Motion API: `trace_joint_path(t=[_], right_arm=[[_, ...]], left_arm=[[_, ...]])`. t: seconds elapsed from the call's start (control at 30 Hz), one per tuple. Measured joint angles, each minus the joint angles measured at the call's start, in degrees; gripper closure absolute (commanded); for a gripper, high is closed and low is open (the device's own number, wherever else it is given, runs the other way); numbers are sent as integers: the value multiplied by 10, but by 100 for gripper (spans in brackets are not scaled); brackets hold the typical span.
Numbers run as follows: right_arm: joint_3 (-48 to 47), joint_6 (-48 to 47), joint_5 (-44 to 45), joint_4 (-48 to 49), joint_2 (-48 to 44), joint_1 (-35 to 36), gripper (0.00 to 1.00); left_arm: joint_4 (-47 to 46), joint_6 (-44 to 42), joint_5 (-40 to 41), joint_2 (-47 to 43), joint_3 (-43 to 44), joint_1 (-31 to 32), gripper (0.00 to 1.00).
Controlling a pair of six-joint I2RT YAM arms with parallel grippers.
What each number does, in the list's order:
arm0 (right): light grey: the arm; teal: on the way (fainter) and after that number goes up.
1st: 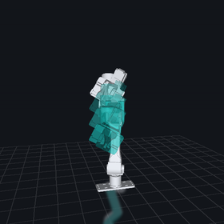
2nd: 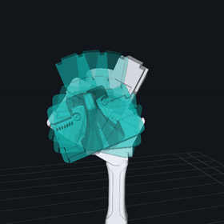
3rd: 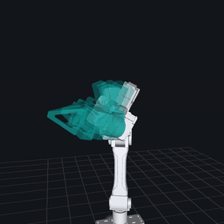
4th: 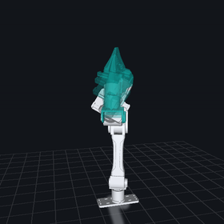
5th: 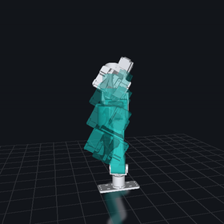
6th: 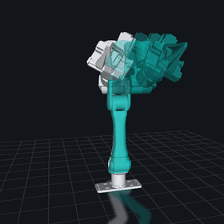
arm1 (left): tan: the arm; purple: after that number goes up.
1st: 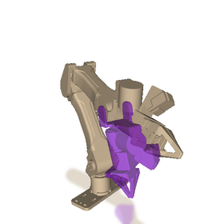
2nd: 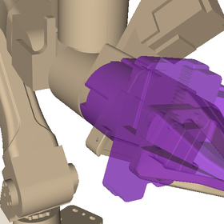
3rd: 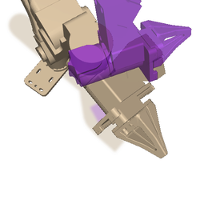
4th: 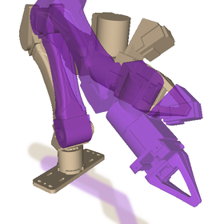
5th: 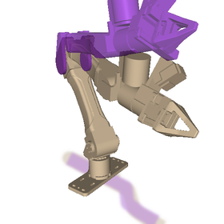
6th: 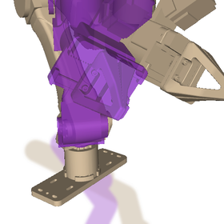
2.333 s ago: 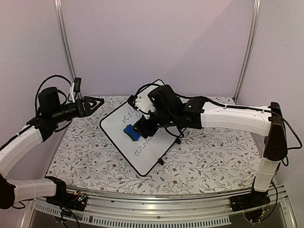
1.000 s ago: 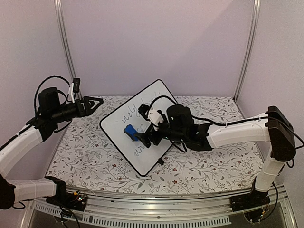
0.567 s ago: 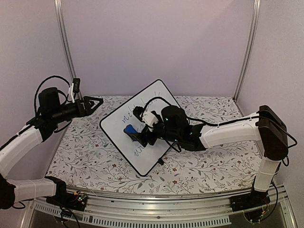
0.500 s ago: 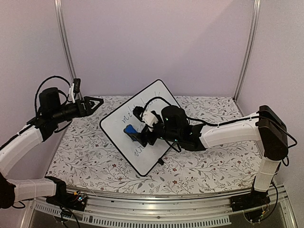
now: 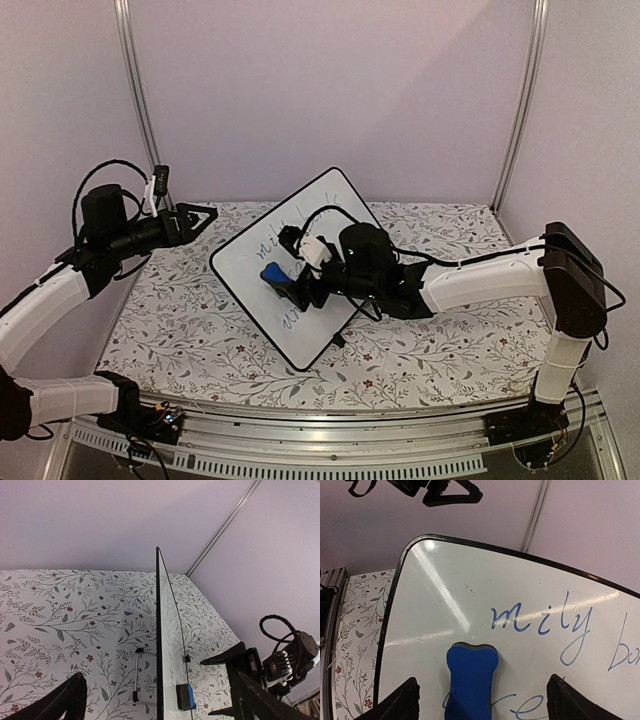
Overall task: Erase the whiteboard
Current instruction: Pick up the whiteboard eraser from the whiteboard.
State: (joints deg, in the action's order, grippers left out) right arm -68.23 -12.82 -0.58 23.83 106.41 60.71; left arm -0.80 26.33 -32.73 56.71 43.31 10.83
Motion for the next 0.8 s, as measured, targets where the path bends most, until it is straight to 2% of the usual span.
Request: trace_joint_path(t=[0.53, 0.8], right_arm=[[-16, 11, 24, 0, 36, 0, 17], [-30, 14, 26, 3, 54, 0, 27]], left_arm=[[0, 0, 2, 0, 0, 0, 0], [0, 0, 2, 0, 0, 0, 0]])
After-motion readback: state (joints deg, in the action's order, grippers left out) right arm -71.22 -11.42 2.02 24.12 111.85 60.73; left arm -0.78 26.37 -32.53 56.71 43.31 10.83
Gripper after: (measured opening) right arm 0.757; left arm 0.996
